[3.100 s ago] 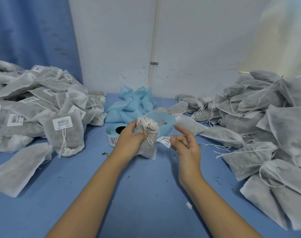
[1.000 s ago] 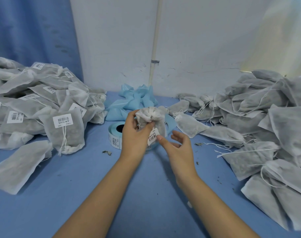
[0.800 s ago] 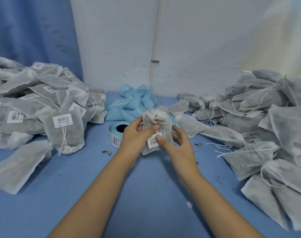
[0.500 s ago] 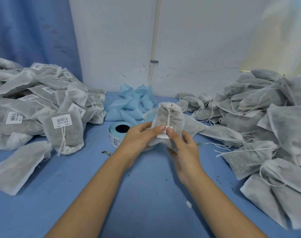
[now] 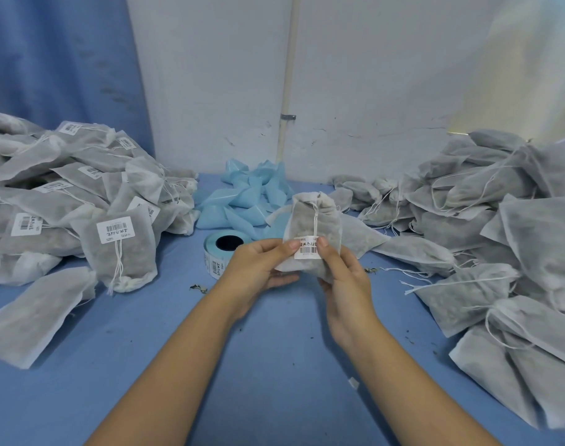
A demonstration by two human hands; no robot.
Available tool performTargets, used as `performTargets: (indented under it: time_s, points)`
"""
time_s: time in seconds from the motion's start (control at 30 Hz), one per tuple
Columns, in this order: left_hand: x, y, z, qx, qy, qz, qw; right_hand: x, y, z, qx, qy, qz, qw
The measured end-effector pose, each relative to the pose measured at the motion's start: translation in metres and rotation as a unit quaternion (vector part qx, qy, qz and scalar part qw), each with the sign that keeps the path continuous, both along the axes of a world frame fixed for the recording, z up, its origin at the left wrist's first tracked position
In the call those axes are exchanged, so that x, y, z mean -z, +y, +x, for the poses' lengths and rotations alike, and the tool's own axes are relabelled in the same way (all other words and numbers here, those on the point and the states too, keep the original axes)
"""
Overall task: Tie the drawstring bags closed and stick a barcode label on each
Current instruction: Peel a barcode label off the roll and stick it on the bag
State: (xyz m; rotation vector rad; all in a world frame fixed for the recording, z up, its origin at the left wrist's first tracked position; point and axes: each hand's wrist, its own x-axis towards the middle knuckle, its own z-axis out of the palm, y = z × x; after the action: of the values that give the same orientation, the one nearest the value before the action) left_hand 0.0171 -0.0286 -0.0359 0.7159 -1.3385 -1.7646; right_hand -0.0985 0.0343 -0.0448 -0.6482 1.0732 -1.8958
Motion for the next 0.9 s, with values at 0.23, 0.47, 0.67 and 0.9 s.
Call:
performTargets:
  time_s: [0.23,0.47,0.67,0.9]
  points:
    - [-0.006,0.007,0.002,0.019,-0.106,-0.023,0.994,0.001,-0.002,0.001,-0.001,0.025,0.032,0.999]
    - [-0.048,-0.019,0.032,-0.081,0.39,0.038,0.917,0.011,-0.006,-0.005,-0.017,0.009,0.083,0.996]
    - [-0.041,-0.012,0.026,-0.035,0.271,0.023,0.962,0.017,-0.011,-0.011,0.025,0.005,0.077,0.997]
    - [-0.034,-0.006,0.012,-0.012,0.135,-0.018,0.991,0.006,-0.023,-0.045,0.085,-0.055,0.063,0.993]
